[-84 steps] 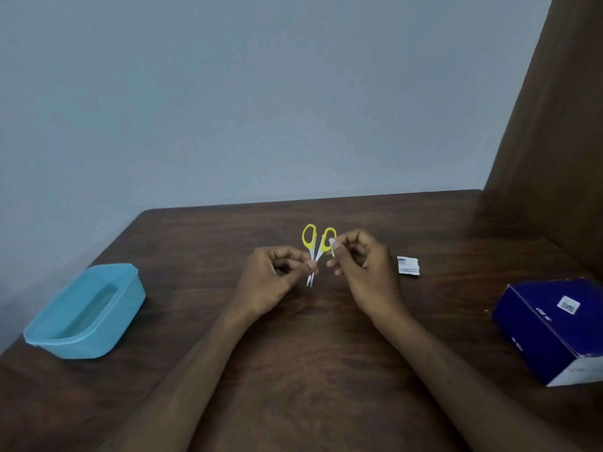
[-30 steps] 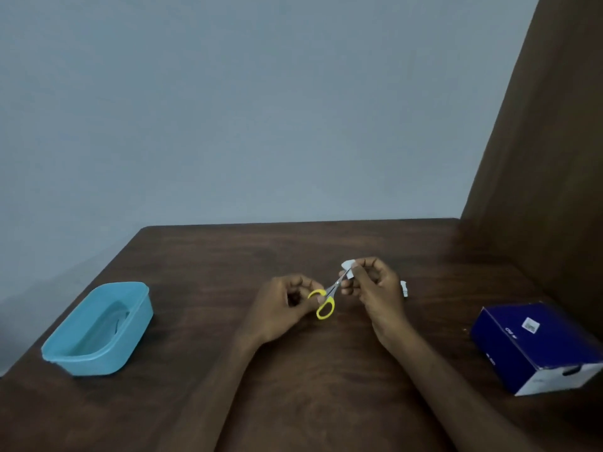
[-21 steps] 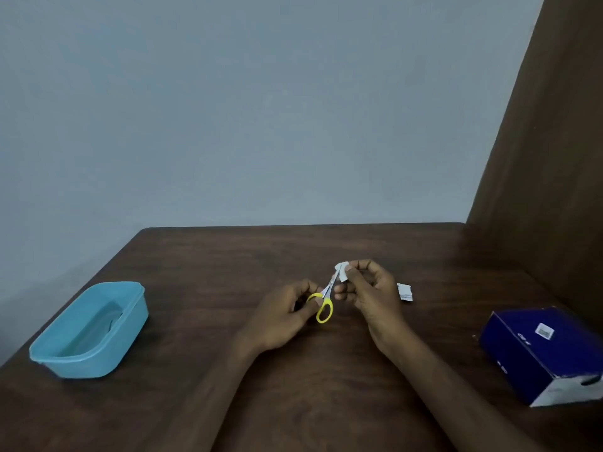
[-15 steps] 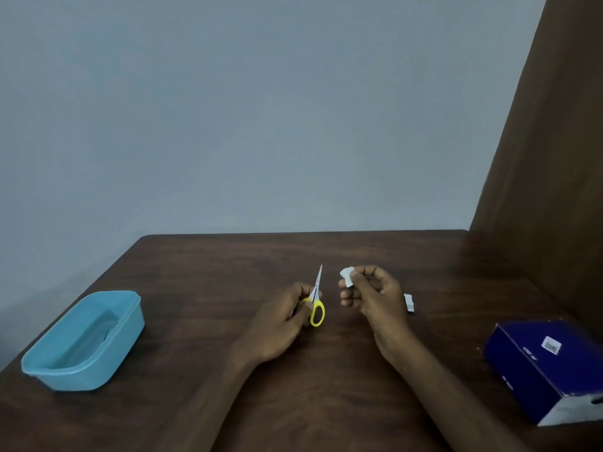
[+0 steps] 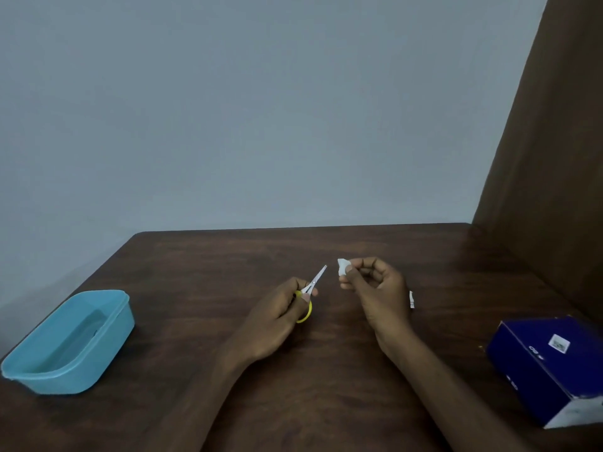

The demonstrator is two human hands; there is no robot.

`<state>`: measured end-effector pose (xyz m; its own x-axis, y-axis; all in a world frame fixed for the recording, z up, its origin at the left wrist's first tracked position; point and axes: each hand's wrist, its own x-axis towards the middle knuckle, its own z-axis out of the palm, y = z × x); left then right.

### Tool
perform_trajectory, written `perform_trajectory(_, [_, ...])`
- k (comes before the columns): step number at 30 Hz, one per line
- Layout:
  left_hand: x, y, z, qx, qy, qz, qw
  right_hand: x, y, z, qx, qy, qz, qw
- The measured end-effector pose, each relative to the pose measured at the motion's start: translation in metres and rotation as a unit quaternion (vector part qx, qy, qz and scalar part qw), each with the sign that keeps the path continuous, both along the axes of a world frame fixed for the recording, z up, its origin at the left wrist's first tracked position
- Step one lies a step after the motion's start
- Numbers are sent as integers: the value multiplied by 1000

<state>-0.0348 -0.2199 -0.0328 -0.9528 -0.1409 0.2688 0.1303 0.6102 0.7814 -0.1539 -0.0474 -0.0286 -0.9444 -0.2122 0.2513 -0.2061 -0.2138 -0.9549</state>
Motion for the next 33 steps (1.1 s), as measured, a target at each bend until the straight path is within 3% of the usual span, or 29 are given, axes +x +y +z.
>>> perform_trajectory(8, [5, 0, 7, 3, 23, -16, 1000, 7, 0, 5, -11, 1, 7, 1000])
perform_trajectory(15, [2, 4, 7, -34, 15, 37, 999, 11, 6, 8, 27, 89, -38, 995])
perform_trajectory(17, [1, 6, 7, -35, 12, 46, 998, 16, 11, 10, 70, 195, -67, 976])
perform_trajectory(19, [1, 7, 7, -36, 11, 56, 998, 22, 14, 12, 117, 333, -73, 933])
perform_trajectory(23, [1, 6, 8, -67, 10, 31, 997, 24, 4, 3, 229, 492, 1, 840])
perform_trajectory(25, [1, 4, 7, -89, 13, 35, 995, 16, 1, -1, 261, 500, -4, 826])
perform_trajectory(30, [-1, 5, 6, -73, 0, 65, 995, 2, 13, 3, 253, 476, -97, 837])
perform_trajectory(33, [-2, 4, 6, -82, 3, 64, 995, 14, 15, 10, 234, 530, -110, 807])
